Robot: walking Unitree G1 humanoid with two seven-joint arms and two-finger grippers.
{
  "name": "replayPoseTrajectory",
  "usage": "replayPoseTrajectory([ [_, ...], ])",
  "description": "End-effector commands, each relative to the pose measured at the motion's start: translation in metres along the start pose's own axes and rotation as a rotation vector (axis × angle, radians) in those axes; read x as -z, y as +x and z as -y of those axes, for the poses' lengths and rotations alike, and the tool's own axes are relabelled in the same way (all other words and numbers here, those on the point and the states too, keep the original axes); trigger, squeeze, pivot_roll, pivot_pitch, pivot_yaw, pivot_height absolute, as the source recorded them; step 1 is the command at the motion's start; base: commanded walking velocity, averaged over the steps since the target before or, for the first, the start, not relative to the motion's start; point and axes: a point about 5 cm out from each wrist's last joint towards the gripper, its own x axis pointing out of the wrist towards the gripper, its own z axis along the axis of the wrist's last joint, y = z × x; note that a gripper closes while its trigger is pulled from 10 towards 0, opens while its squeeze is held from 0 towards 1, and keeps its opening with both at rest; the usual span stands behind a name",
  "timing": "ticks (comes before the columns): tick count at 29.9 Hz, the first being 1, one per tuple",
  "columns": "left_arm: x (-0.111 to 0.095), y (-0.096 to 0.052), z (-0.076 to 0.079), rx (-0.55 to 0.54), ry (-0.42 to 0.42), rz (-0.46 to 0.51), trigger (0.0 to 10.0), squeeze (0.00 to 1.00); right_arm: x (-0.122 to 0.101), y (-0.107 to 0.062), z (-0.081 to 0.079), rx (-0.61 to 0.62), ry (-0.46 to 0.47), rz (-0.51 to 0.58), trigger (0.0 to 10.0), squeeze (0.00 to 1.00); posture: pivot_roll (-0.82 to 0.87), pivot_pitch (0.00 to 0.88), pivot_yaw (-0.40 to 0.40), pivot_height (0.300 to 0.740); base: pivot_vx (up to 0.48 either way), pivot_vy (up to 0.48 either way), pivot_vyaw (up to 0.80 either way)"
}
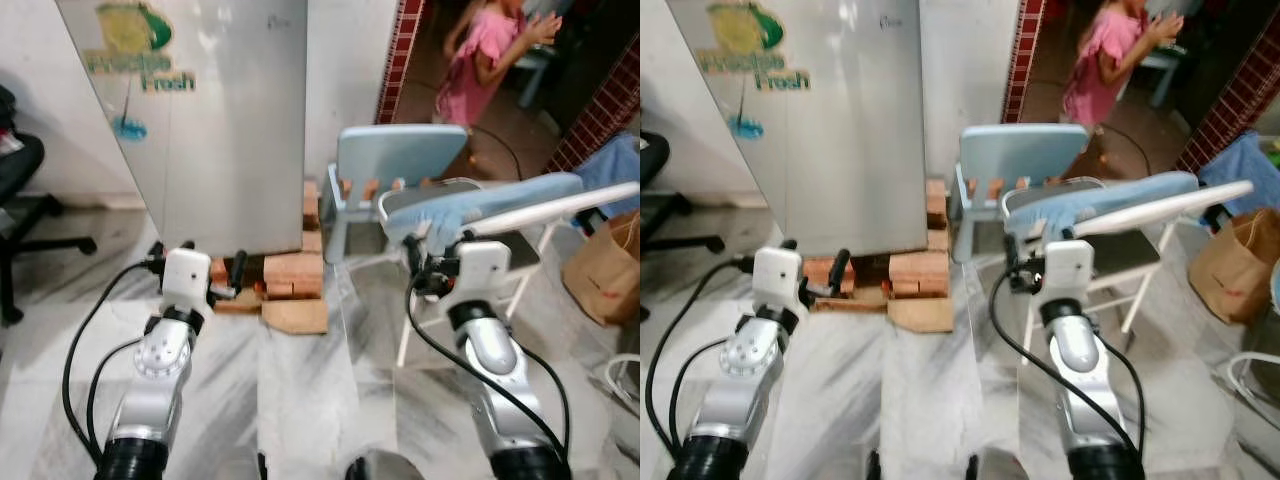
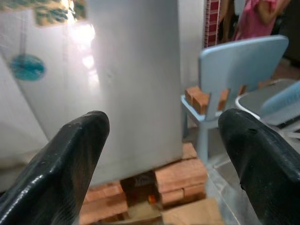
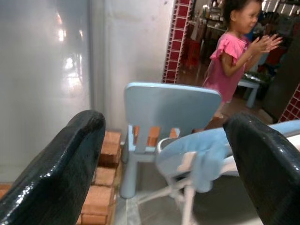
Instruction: Restocking fridge
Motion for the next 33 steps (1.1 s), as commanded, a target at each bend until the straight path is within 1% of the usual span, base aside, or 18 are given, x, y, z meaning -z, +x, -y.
replayPoseTrajectory([
  [1,-0.012,-0.004,0.000,0.039,0.032,0.058,10.0,0.00,-0.003,-0.005,0.002,0.015,0.004,0.010,10.0,0.00,-0.02,0.048,-0.009,0.740,0.000,0.480,0.00],
  [3,-0.013,-0.006,0.002,0.051,0.042,0.066,10.0,0.00,-0.001,-0.009,0.005,0.022,0.001,0.004,10.0,0.00,-0.02,0.044,-0.006,0.740,0.000,0.480,0.00],
  [7,-0.014,-0.014,0.006,0.085,0.084,0.080,10.0,0.00,0.006,-0.025,0.014,0.042,-0.015,-0.017,10.0,0.00,-0.03,0.018,0.002,0.740,0.000,0.480,0.00],
  [8,-0.014,-0.014,0.006,0.085,0.084,0.080,10.0,0.00,0.006,-0.025,0.014,0.042,-0.015,-0.017,10.0,0.00,-0.03,0.018,0.002,0.740,0.000,0.480,0.00],
  [9,-0.013,-0.016,0.006,0.082,0.083,0.080,10.0,0.00,0.009,-0.031,0.017,0.055,-0.013,-0.030,10.0,0.00,-0.03,0.003,0.004,0.740,0.000,0.480,0.00],
  [12,-0.013,-0.016,0.006,0.077,0.083,0.081,10.0,0.00,0.014,-0.035,0.019,0.074,-0.018,-0.046,10.0,0.00,-0.03,0.000,0.005,0.740,0.000,0.480,0.00],
  [16,-0.015,-0.012,0.004,0.066,0.074,0.079,10.0,0.00,0.018,-0.034,0.019,0.088,-0.001,-0.067,10.0,0.00,-0.02,0.000,0.008,0.740,0.000,0.480,0.00],
  [19,-0.016,-0.008,0.001,0.064,0.067,0.076,10.0,0.00,0.015,-0.028,0.013,0.077,0.009,-0.052,10.0,0.00,-0.02,0.000,0.010,0.740,0.000,0.480,-0.50],
  [22,-0.017,-0.007,-0.001,0.050,0.029,0.086,10.0,0.00,0.012,-0.024,0.010,0.065,0.011,-0.043,10.0,0.00,-0.03,0.002,0.007,0.740,0.000,0.480,-0.17],
  [24,-0.016,-0.007,-0.002,0.036,0.020,0.082,10.0,0.00,0.011,-0.024,0.010,0.057,0.012,-0.041,10.0,0.00,-0.03,0.010,0.002,0.740,0.000,0.356,0.00],
  [31,-0.013,-0.007,0.001,0.028,0.013,0.088,10.0,0.00,0.012,-0.022,0.013,0.035,0.003,-0.050,10.0,0.00,-0.02,0.010,-0.034,0.740,0.000,0.037,0.00],
  [33,-0.014,-0.006,0.002,0.010,0.028,0.094,10.0,0.00,0.016,-0.018,0.014,0.041,0.026,-0.076,10.0,0.00,0.00,0.012,-0.046,0.740,0.000,0.000,0.00],
])
